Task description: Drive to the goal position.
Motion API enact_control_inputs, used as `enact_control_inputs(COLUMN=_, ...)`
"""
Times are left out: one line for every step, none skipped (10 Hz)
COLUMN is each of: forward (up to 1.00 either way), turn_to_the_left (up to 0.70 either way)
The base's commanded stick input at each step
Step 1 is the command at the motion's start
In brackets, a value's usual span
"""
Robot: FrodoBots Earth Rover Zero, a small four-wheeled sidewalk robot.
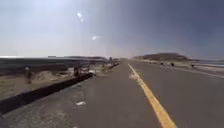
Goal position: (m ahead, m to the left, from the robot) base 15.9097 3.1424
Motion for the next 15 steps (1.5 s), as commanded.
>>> enact_control_inputs(forward=0.50, turn_to_the_left=0.00)
enact_control_inputs(forward=0.50, turn_to_the_left=0.00)
enact_control_inputs(forward=0.50, turn_to_the_left=0.00)
enact_control_inputs(forward=0.50, turn_to_the_left=0.00)
enact_control_inputs(forward=0.50, turn_to_the_left=0.00)
enact_control_inputs(forward=0.50, turn_to_the_left=0.00)
enact_control_inputs(forward=0.50, turn_to_the_left=0.00)
enact_control_inputs(forward=0.50, turn_to_the_left=0.00)
enact_control_inputs(forward=0.50, turn_to_the_left=0.00)
enact_control_inputs(forward=0.50, turn_to_the_left=0.00)
enact_control_inputs(forward=0.50, turn_to_the_left=0.00)
enact_control_inputs(forward=0.50, turn_to_the_left=0.00)
enact_control_inputs(forward=0.50, turn_to_the_left=0.00)
enact_control_inputs(forward=0.50, turn_to_the_left=0.00)
enact_control_inputs(forward=0.50, turn_to_the_left=0.00)
